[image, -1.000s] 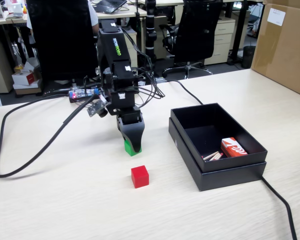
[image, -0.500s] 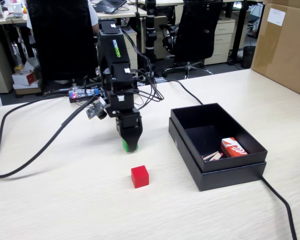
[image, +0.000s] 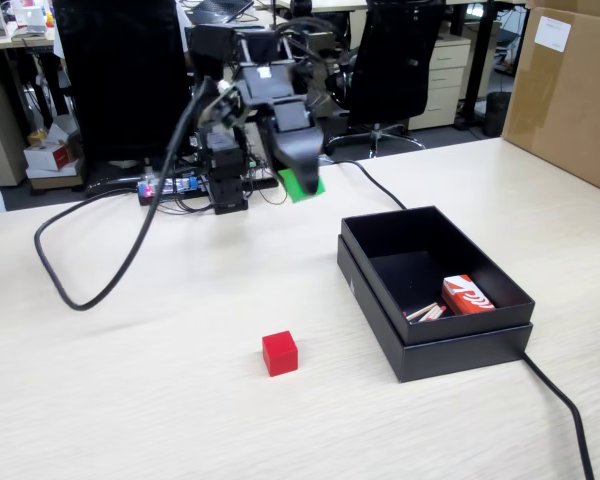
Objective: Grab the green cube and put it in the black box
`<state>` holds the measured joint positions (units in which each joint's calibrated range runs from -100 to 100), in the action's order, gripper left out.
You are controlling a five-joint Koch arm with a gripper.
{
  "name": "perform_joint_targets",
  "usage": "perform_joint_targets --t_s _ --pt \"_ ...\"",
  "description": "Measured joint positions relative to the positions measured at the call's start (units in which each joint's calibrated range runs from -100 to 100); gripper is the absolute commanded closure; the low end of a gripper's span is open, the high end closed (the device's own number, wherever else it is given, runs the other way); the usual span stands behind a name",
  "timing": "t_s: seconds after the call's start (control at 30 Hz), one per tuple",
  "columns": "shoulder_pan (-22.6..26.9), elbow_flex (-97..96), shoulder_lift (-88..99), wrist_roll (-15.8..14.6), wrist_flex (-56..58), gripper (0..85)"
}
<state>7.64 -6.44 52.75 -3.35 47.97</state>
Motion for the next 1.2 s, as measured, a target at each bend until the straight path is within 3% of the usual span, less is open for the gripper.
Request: perform_joint_targets --t_s 0.13,0.23,0.47,0.77,0.93,1.0,1.13,1.2 --pt "5.13 8.4 -6.21 -2.64 0.08 84.5" --pt "8.3 13.24 -24.34 -4.54 0.15 84.5" --pt "10.26 21.91 -45.18 -5.62 0.08 84.3" --pt "10.4 19.44 -52.82 -5.67 -0.15 84.1" --pt "10.11 18.8 -55.53 -5.62 -0.62 70.2" --pt "10.06 18.26 -55.92 -5.62 -0.7 59.6" --pt "10.06 17.53 -55.92 -5.67 -0.85 46.0" --pt "10.06 17.34 -55.92 -5.67 -0.85 43.6"
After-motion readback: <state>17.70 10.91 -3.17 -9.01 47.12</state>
